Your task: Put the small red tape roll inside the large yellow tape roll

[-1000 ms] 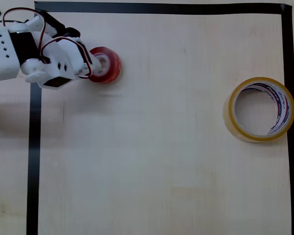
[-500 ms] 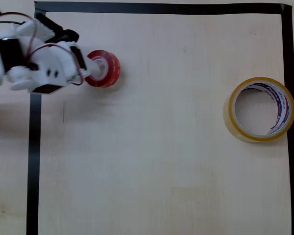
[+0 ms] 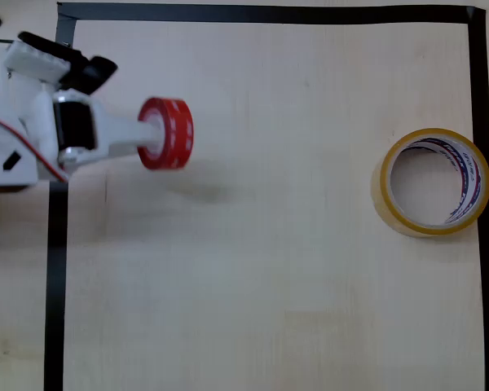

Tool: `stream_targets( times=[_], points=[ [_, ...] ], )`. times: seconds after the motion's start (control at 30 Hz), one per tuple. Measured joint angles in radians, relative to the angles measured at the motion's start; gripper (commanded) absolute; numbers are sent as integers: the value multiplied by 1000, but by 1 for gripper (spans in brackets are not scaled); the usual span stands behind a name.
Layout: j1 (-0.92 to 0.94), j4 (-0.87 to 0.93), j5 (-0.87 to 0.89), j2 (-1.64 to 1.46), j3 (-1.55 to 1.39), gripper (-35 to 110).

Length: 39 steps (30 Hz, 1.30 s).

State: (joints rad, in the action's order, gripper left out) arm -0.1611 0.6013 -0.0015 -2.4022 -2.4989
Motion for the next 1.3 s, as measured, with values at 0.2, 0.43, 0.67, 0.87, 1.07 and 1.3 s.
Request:
stream_targets(
  times=[0.2, 0.43, 0.67, 0.87, 1.07, 1.3],
  points=[
    [52, -95, 0, 98, 72, 0],
    [71, -245, 12, 393, 321, 0],
    [81, -334, 26, 769, 621, 0],
    [87, -377, 28, 911, 807, 0],
    [112, -380, 46, 965, 911, 0],
    [112, -380, 46, 1077, 988, 0]
  ],
)
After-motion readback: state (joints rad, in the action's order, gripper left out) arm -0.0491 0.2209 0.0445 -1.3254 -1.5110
